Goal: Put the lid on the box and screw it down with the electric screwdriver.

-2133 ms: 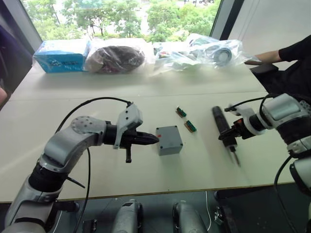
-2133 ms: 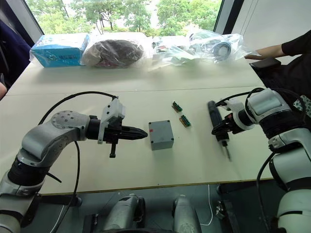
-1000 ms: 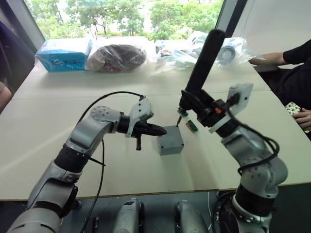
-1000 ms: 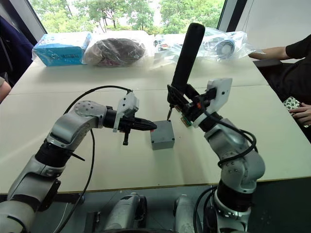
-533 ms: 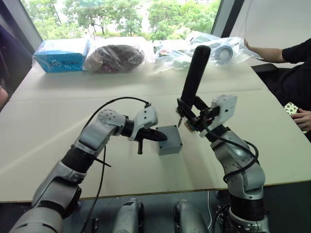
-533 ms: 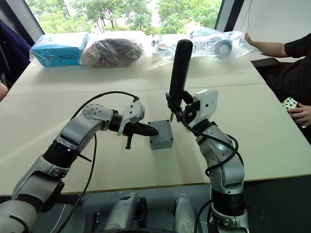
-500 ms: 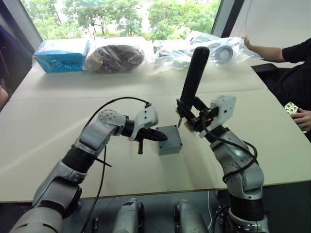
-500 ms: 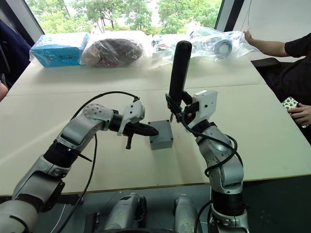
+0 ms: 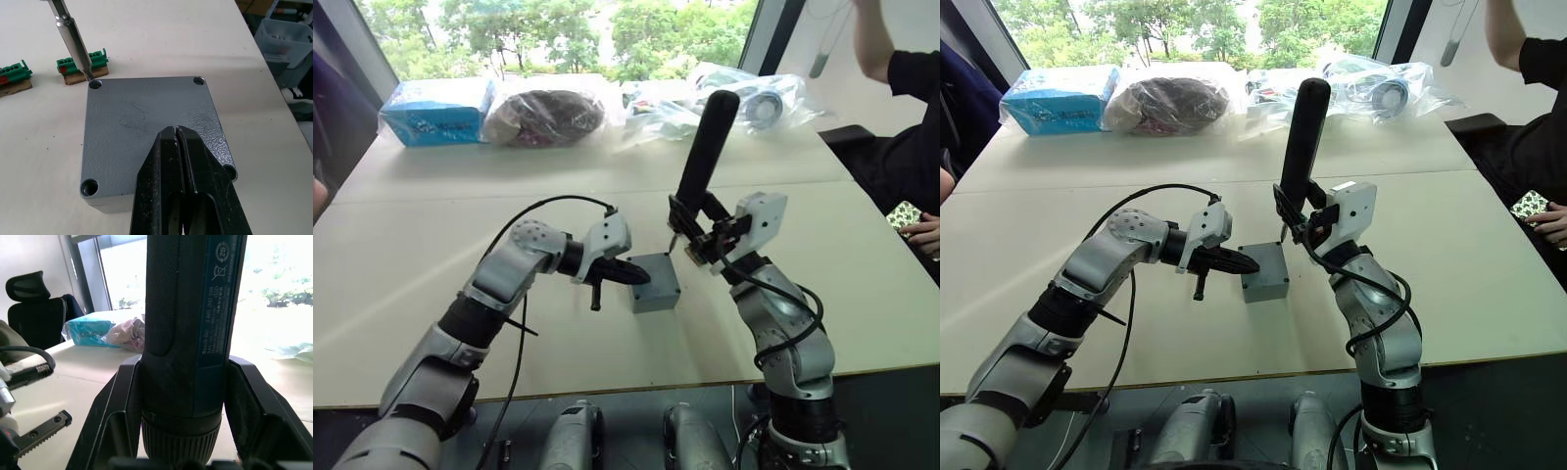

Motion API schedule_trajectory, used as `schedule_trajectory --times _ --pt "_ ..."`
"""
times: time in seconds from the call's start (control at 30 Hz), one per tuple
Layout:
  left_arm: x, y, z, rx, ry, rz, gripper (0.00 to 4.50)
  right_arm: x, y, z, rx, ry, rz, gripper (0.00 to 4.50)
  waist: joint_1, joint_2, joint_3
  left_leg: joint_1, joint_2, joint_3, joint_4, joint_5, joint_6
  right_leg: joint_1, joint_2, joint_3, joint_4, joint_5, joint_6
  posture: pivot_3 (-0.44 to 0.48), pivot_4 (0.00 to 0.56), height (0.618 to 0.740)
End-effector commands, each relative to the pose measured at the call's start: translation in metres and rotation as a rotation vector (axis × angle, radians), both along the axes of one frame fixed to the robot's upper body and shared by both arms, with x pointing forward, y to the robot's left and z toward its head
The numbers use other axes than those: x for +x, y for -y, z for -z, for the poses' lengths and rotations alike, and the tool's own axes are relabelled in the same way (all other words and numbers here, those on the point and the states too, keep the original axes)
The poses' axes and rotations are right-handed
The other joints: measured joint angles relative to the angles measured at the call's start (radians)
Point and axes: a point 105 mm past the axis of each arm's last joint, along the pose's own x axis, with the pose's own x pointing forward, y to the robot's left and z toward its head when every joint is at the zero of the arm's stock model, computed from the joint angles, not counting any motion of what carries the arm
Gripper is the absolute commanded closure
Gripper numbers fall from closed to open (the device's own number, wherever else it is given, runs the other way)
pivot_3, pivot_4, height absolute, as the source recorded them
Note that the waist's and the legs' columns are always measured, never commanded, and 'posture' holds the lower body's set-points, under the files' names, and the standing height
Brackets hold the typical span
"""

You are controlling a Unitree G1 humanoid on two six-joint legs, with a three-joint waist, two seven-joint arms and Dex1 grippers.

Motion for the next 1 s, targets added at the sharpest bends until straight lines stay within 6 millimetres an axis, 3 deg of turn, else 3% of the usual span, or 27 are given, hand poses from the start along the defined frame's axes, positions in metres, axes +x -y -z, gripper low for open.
schedule_trajectory --times 0.03,0.43,1.0 --pt "0.006 0.001 -0.007 -0.001 0.029 -0.013 4.50 -0.011 -0.005 -0.028 0.028 0.111 -0.028 2.72 0.000 0.000 0.000 0.000 0.000 0.000 0.000 0.000 0.000 0.000 0.000 0.000 0.000 0.000 0.000 0.000 0.150 0.740" --pt "0.006 0.003 -0.010 -0.011 0.032 -0.023 4.50 -0.009 -0.011 -0.013 0.001 0.072 -0.054 2.72 0.000 0.000 0.000 0.000 0.000 0.000 0.000 0.000 0.000 0.000 0.000 0.000 0.000 0.000 0.000 0.000 0.150 0.740" --pt "-0.004 0.001 -0.002 0.009 0.017 0.000 4.50 -0.013 -0.003 0.007 -0.048 0.034 -0.032 2.72 0.002 0.000 0.000 0.001 0.000 0.000 0.000 0.000 0.000 0.001 0.000 0.000 0.000 0.000 0.000 0.000 0.150 0.740"
